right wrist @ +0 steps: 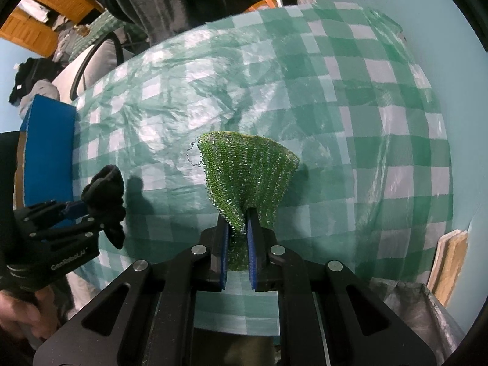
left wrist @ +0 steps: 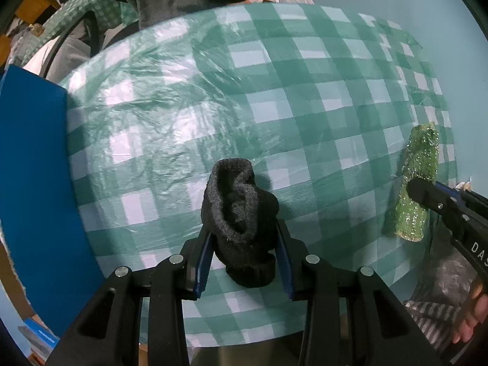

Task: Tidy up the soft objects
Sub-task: 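Carry the sponge with the right tool while the left tool carries the black sock over the box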

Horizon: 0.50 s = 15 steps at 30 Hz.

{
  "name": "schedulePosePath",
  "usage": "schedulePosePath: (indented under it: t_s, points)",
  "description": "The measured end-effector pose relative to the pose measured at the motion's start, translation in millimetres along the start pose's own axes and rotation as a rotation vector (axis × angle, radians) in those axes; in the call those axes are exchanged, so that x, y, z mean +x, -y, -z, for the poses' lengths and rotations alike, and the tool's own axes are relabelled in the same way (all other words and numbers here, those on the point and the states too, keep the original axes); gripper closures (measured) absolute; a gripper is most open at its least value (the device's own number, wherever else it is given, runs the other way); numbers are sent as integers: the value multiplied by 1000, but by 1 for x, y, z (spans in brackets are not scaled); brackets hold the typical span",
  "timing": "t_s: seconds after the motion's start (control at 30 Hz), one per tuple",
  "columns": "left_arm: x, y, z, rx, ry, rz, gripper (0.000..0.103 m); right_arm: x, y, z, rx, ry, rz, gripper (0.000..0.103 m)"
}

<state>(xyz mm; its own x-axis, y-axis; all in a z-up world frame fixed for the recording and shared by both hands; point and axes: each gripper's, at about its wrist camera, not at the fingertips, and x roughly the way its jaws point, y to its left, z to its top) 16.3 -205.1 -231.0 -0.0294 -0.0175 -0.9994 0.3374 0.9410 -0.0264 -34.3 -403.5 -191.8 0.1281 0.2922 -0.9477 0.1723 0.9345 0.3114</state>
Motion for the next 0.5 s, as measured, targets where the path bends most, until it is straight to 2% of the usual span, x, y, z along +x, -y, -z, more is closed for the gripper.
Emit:
schedulePosePath:
  t_s: [0.4, 0.5]
  points:
    - [-40, -31, 28, -16, 77, -11, 65, -15, -34, -8, -44, 38, -17, 93]
    - [-56, -38, 22, -19, 96, -10, 65, -19, -43, -8, -53, 45, -24, 93]
